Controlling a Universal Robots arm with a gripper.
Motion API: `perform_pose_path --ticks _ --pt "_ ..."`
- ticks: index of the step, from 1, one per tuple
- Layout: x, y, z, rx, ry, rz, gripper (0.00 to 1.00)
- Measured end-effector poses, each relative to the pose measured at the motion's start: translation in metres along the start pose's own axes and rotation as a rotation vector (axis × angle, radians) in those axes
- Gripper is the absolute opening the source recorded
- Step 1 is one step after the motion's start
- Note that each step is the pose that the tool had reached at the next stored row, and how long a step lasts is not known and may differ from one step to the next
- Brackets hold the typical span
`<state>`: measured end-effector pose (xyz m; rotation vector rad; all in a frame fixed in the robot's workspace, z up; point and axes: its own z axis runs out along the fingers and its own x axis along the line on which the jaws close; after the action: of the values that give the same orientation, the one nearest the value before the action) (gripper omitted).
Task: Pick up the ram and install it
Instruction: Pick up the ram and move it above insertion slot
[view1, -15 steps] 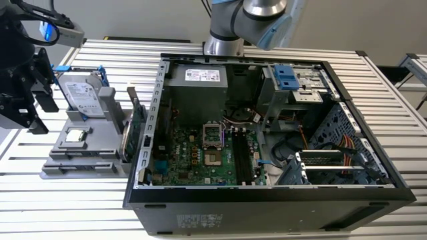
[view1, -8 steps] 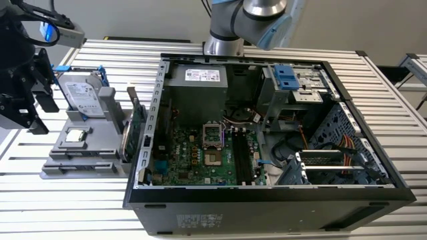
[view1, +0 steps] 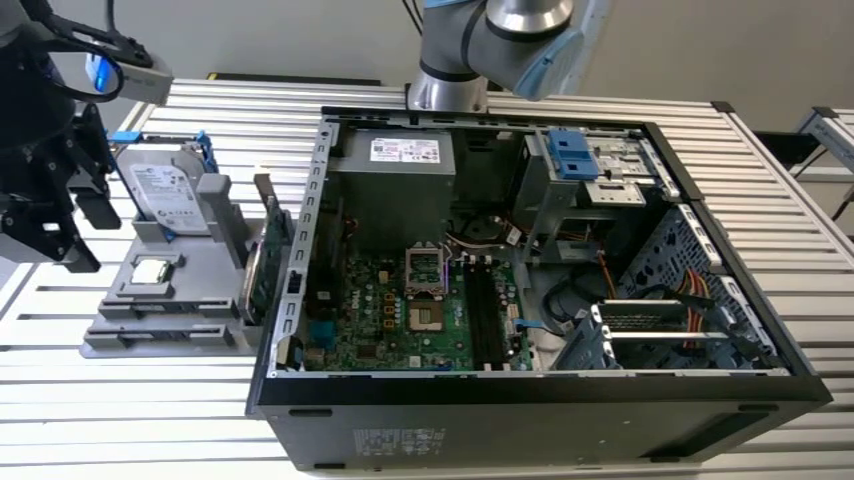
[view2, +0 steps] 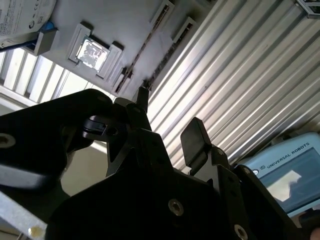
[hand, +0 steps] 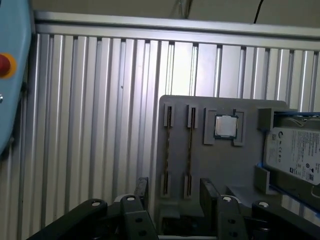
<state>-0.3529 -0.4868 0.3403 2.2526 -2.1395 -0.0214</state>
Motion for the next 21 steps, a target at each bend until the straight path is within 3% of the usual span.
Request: perform_pose_path --ticks 21 --pt "-0.0005 -0.0008 0.0224 -0.0024 -0.0002 0.000 1.00"
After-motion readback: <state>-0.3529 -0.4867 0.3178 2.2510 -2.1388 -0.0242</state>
